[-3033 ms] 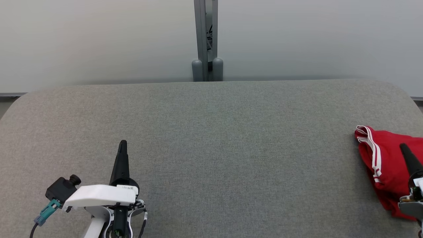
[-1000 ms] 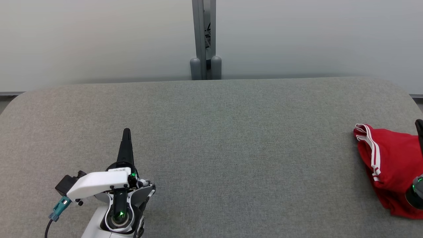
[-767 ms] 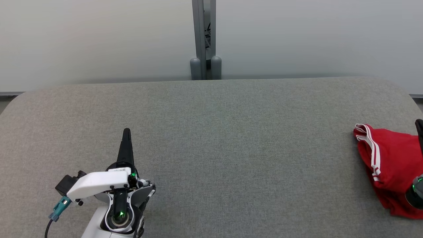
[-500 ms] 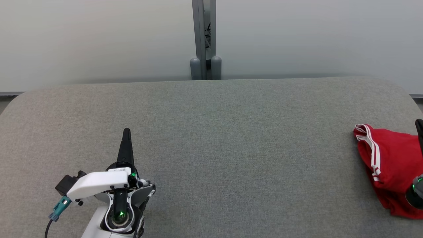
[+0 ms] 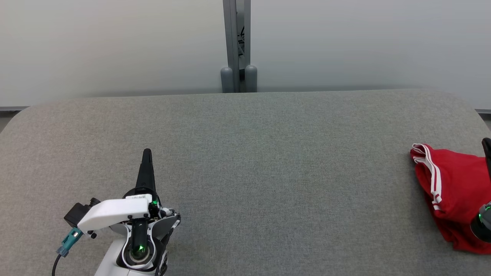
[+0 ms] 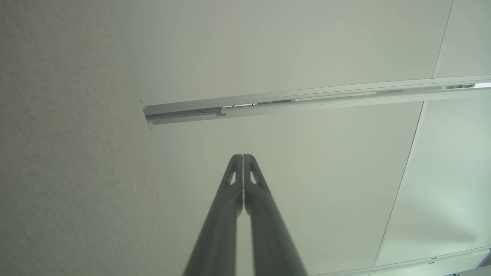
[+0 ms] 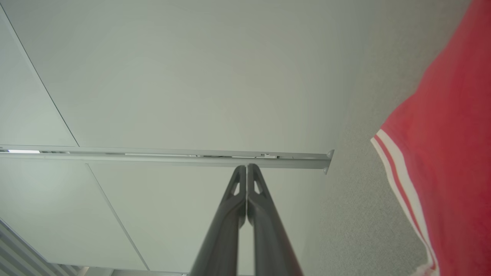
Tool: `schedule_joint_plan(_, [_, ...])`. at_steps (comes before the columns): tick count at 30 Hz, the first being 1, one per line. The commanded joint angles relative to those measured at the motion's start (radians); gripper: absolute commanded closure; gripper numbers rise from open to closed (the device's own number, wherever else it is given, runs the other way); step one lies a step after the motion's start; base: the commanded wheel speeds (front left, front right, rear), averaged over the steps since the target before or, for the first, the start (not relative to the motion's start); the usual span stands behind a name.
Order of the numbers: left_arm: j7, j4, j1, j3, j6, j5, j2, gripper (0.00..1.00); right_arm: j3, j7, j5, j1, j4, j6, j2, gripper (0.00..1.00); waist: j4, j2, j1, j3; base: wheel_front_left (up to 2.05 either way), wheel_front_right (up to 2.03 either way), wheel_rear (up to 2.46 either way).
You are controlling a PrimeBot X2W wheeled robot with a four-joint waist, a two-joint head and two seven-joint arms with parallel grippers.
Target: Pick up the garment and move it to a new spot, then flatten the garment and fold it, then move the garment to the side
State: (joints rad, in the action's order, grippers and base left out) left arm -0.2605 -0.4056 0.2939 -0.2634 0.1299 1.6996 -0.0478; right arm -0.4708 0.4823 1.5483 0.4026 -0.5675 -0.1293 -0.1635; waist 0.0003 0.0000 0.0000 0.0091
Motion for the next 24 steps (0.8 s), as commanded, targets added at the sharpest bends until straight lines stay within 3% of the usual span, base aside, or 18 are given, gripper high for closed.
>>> schedule_joint_plan(1, [-0.003, -0.002, 0.015, 0.001, 0.004, 0.004, -0.003, 1.0, 0.003, -0.003, 0.001, -0.001, -0.003, -0.002, -0.008, 1.0, 0.0, 0.0, 0.0, 0.0, 0.0, 0.0, 0.0])
schedule_joint_plan(24, [-0.003, -0.002, 0.014, 0.001, 0.004, 0.004, -0.003, 1.0, 0.007, -0.006, 0.007, -0.002, -0.003, -0.002, -0.011, 1.0, 0.0, 0.0, 0.0, 0.0, 0.0, 0.0, 0.0])
